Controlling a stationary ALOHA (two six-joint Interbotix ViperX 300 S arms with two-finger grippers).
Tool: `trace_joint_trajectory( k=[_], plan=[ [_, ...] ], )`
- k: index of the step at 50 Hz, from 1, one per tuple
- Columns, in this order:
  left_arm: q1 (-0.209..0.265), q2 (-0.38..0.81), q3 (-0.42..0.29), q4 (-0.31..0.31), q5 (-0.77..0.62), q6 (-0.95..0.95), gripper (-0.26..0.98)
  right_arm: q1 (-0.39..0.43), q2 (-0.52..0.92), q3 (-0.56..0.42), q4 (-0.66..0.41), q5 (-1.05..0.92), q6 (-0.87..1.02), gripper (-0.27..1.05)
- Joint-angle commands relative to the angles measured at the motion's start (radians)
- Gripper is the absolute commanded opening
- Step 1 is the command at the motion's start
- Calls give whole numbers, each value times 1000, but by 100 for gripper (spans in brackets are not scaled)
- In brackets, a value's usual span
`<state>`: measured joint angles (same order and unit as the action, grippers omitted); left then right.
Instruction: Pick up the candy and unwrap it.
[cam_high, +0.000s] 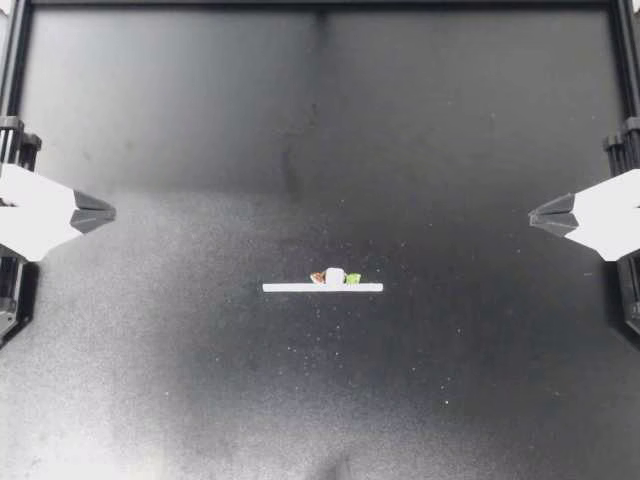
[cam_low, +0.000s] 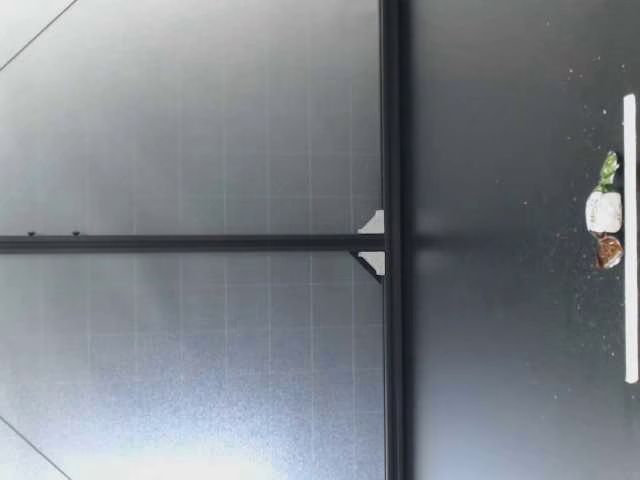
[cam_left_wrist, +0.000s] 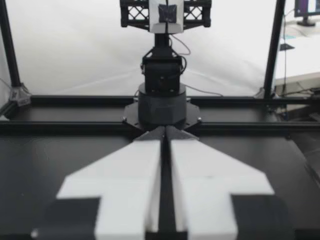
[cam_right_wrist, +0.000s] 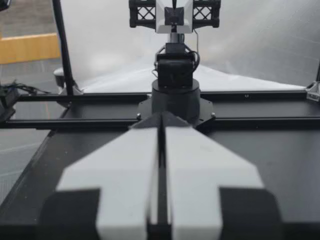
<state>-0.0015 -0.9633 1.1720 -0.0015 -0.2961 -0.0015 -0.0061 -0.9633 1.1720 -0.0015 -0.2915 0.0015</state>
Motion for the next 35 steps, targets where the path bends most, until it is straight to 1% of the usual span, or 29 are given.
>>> trace_joint_trajectory(
  k=[1,9,16,21,30,35],
  plan=[
    [-11,11,-9,0,-29,15,-8,-3,3,-9,-3,-11,-2,-13],
    [-11,12,18,-2,-100,21,-10,-3,57,-14,-8,-69,0,-14],
    [-11,32,48,0,-158,60,-10,-11,186,-48,-8,-72,2,-14],
    [-12,52,57,-2,-170,89,-10,-18,324,-100,-6,-28,6,-14],
    [-11,92,48,-2,-172,100,-10,-25,535,-219,-8,126,6,-13],
    [-11,104,46,-2,-172,98,-10,-26,621,-276,-8,202,8,-11]
  ],
)
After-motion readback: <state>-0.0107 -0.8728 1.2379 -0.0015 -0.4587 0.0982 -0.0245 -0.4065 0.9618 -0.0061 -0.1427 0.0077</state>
